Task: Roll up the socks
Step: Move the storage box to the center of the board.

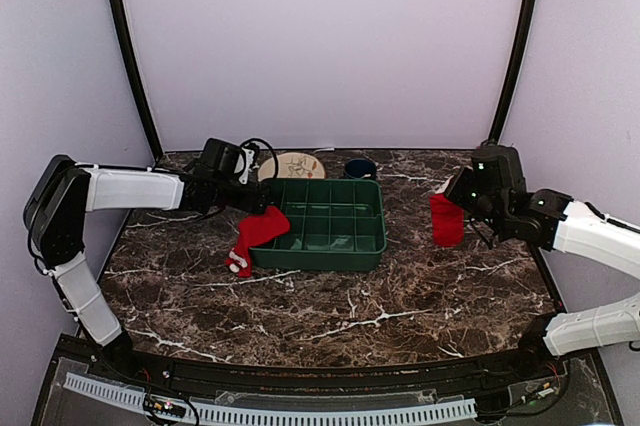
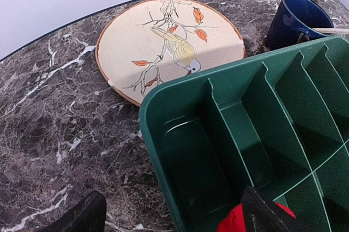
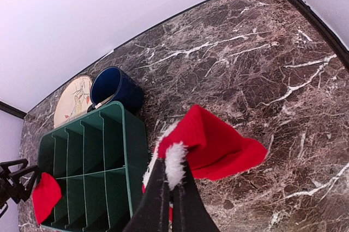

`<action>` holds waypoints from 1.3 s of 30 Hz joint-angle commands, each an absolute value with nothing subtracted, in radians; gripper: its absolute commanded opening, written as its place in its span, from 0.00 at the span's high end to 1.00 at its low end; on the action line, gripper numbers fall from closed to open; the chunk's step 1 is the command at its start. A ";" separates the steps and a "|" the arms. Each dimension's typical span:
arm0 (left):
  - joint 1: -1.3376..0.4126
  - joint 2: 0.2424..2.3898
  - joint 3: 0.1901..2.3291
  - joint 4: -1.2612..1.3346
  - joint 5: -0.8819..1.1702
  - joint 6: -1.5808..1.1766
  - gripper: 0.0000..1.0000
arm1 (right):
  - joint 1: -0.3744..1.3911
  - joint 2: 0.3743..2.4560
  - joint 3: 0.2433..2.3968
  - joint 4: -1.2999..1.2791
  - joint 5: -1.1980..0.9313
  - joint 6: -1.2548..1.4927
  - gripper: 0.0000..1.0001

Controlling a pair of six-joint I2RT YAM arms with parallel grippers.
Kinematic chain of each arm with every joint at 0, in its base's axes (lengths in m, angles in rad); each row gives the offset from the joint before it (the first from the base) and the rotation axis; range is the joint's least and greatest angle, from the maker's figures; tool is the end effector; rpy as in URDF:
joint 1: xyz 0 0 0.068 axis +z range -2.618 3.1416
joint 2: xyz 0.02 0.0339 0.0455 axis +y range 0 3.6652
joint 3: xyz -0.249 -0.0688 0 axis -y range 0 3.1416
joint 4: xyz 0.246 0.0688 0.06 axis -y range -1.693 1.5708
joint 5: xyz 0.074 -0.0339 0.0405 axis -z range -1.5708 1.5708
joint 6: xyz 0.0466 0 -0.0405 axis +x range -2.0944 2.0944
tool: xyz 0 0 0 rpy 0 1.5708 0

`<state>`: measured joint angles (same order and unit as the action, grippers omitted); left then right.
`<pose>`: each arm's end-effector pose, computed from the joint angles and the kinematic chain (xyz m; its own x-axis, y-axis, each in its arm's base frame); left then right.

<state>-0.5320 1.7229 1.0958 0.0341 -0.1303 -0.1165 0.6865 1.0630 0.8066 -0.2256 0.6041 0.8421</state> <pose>0.3407 -0.1935 0.1967 -0.5260 0.1759 -0.8321 0.3513 0.9359 -0.0243 0.2114 0.1390 0.2747 -0.3375 0.5173 -0.7865 0.1793 0.8555 0.4857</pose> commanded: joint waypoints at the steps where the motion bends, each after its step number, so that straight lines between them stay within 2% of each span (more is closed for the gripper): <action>1: -0.518 1.739 1.132 -0.019 -0.123 -0.116 0.14 | 0.692 1.071 0.827 -0.193 0.625 0.820 1.00; 5: -0.507 1.767 1.147 -0.041 -0.117 -0.117 0.21 | 0.692 1.078 0.830 -0.184 0.615 0.813 1.00; 8: -0.496 1.788 1.162 -0.050 -0.094 -0.118 0.30 | 0.692 1.083 0.830 -0.181 0.608 0.810 1.00; 12: -0.488 1.818 1.189 -0.067 -0.070 -0.117 0.49 | 0.692 1.088 0.830 -0.178 0.600 0.811 1.00; 14: -0.486 1.834 1.202 -0.080 -0.070 -0.116 0.64 | 0.693 1.090 0.832 -0.176 0.599 0.808 1.00; 20: -0.479 1.844 1.220 -0.100 -0.076 -0.120 0.69 | 0.693 1.098 0.835 -0.169 0.592 0.804 1.00; 25: -0.474 1.837 1.228 -0.146 -0.126 -0.123 0.90 | 0.693 1.098 0.829 -0.164 0.587 0.805 1.00; 29: -0.460 1.803 1.202 -0.177 -0.191 -0.134 1.00 | 0.692 1.093 0.821 -0.158 0.586 0.805 1.00; 39: -0.359 1.683 1.108 -0.230 -0.288 -0.194 1.00 | 0.692 1.102 0.798 -0.121 0.540 0.801 1.00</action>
<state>-0.3996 1.7653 1.1419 -0.1654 -0.1776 -0.1707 0.6865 1.0969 0.8066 -0.1780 0.5652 0.8116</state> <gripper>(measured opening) 0.059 0.016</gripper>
